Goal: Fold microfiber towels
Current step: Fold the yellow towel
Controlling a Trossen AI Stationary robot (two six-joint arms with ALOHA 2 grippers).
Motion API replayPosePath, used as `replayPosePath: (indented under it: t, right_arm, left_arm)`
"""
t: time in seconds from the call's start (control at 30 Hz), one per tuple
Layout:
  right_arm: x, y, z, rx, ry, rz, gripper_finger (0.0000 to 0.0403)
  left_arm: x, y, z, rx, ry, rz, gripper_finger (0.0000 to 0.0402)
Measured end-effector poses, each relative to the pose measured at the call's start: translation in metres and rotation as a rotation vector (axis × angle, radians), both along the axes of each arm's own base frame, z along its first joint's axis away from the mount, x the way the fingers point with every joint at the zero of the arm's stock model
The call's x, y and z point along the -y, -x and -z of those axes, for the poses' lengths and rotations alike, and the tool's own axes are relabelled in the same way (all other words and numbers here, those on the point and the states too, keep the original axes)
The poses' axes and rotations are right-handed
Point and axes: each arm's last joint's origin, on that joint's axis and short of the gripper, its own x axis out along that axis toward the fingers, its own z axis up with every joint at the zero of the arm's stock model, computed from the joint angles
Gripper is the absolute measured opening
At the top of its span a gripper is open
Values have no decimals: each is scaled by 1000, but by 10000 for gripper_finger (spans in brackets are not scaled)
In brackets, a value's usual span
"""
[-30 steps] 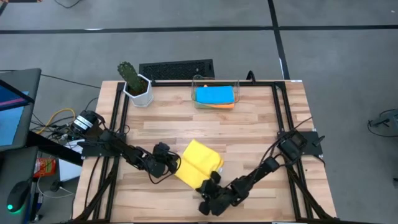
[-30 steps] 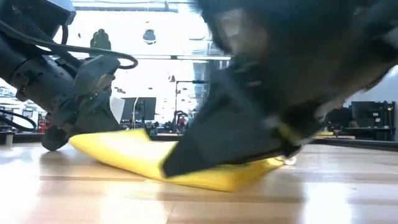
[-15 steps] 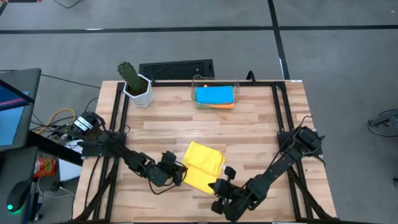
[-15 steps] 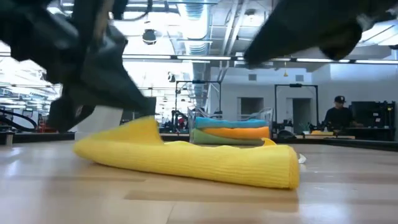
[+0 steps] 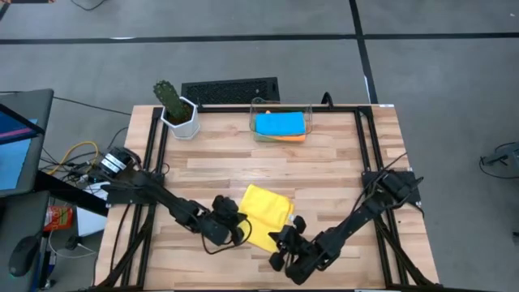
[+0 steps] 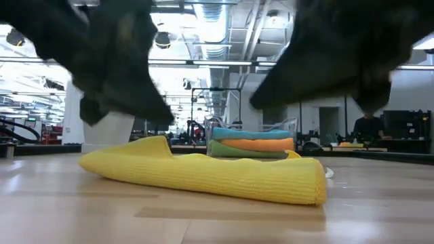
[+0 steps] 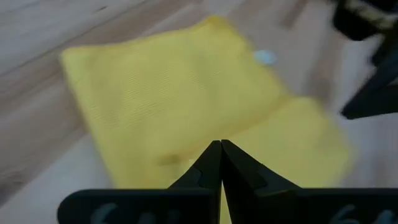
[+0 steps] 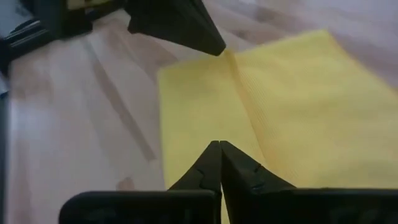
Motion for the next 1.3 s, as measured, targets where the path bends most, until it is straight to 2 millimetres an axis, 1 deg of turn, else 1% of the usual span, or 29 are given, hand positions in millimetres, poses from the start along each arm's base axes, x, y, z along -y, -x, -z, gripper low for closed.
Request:
replayPosePath:
  t: [0.13,0.2,0.23,0.33,0.4,0.5,0.63,0.73,0.8,0.9,0.93,1.03,1.07,1.1,1.17,1.23,1.3]
  right_arm:
    - [3,-4,26,-10,-45,66,15]
    - [4,-5,36,-41,-84,71,13]
    - [4,-5,40,-59,-99,68,14]
    - [2,-5,46,-83,-127,59,24]
    - [1,-4,48,-88,-128,55,29]
    - [1,-3,48,-102,-125,50,28]
    - [0,0,49,-149,-130,38,15]
    - [-3,7,50,-175,-128,40,14]
    - [-4,10,44,-177,-134,37,20]
    - [-3,14,30,-193,-109,5,29]
    - [-2,16,21,-189,-84,-12,31]
    - [-5,18,-12,-85,-32,-43,29]
    - [-6,19,-18,-59,-17,-48,27]
    - [-6,19,-21,-49,1,-52,25]
    - [-7,20,-19,-46,17,-53,20]
    - [-10,18,-14,-31,0,-58,18]
    - [-17,17,-4,-27,-27,-78,18]
  left_arm:
    - [-7,-6,21,-63,-11,-13,0]
    - [-9,-8,33,-114,-4,1,0]
    - [-10,-9,41,-140,-3,4,0]
    - [-11,-11,52,-158,48,-32,0]
    - [-10,-12,56,-156,92,-54,0]
    - [-4,-8,57,-146,131,-81,0]
    - [13,2,58,-141,195,-86,0]
    - [25,12,59,-134,200,-83,0]
    - [33,16,58,-123,206,-76,0]
    - [41,16,55,-117,227,-73,0]
    - [42,15,54,-114,238,-78,0]
    - [45,11,50,-95,267,-100,0]
    - [46,10,48,-86,267,-105,0]
    - [47,9,47,-82,267,-110,0]
    - [48,6,45,-81,269,-117,0]
    - [48,5,44,-87,282,-119,0]
    - [49,4,43,-88,287,-116,0]
